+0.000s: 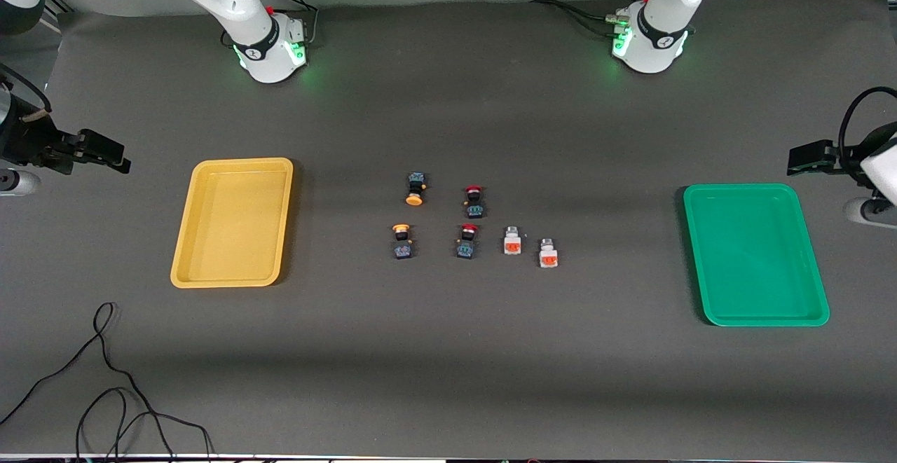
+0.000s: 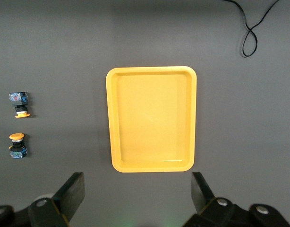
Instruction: Place green and yellow buttons in trays
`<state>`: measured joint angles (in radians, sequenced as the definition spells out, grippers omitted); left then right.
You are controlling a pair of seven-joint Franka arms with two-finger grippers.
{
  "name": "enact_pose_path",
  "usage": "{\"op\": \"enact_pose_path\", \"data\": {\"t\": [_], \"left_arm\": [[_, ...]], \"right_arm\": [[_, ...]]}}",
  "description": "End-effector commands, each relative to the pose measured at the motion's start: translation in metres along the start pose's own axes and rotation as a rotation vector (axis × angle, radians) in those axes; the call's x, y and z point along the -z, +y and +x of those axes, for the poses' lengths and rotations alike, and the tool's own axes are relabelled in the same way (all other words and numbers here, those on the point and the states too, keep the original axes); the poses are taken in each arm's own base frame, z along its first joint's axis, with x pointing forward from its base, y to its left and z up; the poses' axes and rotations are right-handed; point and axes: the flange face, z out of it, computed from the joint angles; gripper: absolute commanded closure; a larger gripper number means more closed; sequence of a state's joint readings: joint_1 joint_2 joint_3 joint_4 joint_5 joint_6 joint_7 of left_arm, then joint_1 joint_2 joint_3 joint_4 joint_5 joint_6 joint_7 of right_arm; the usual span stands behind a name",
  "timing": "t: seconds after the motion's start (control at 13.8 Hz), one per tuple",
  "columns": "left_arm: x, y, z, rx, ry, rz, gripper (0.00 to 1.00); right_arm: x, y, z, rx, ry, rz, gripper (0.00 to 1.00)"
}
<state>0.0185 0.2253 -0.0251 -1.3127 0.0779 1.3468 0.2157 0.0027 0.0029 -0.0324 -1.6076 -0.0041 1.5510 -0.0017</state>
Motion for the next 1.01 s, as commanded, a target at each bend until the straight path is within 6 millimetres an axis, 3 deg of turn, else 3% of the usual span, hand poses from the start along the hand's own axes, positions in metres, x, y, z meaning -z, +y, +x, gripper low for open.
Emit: {"op": "enact_pose_path", "data": {"t": [0.0, 0.14, 0.29, 0.36, 0.94], "left_arm": [[-0.02, 0.016, -0.038, -0.028, 0.084, 0.016, 0.0], [-0.028, 0.028, -0.045, -0.009, 0.127, 0.026, 0.0], [-0.025, 0.06, -0.036, 0.058, 0.138, 0.023, 0.0], [-0.026, 0.065, -0.032, 0.072, 0.142, 0.021, 0.0], [-0.034, 0.057, -0.023, 0.064, 0.136, 0.019, 0.0]], "right_arm": [[0.005, 0.001, 0.001, 0.012, 0.0, -0.01, 0.0], [0.004, 0.002, 0.002, 0.017, -0.002, -0.01, 0.0], [0.003, 0.002, 0.004, 0.015, -0.003, -0.01, 0.0], [0.002, 0.002, 0.005, 0.015, -0.007, -0.01, 0.0], [-0.002, 0.001, 0.002, 0.012, -0.033, -0.01, 0.0]]}}
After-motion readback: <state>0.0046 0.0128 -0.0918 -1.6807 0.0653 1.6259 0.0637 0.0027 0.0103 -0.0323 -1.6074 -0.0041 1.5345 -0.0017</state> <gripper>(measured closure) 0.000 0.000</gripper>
